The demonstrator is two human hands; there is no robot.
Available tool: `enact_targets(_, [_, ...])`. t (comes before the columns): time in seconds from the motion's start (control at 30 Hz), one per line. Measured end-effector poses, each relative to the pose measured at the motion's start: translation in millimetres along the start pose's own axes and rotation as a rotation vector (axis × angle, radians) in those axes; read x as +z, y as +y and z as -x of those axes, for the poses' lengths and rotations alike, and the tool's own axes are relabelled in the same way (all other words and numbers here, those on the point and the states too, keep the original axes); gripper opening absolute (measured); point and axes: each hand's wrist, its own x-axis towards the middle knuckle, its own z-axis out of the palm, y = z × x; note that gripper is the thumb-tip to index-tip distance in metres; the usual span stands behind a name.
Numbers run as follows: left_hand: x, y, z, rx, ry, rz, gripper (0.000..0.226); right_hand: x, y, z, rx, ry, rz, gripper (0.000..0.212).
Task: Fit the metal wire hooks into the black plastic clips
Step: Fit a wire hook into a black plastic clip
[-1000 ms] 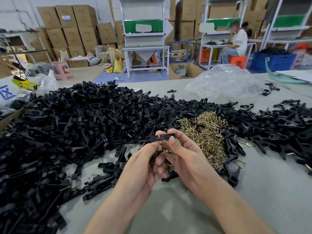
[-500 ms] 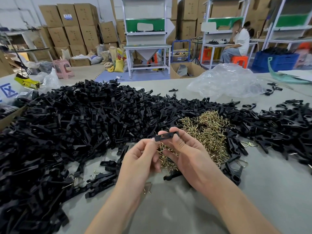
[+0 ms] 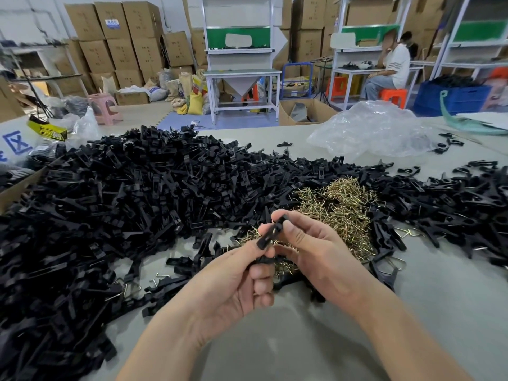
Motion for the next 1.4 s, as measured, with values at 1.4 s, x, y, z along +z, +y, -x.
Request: enact_targets(1.4, [-10,-24,-15,0.724,0.579,-1.099,0.055,-5,-4,-3,-0.041,0.322,-0.227,0.03])
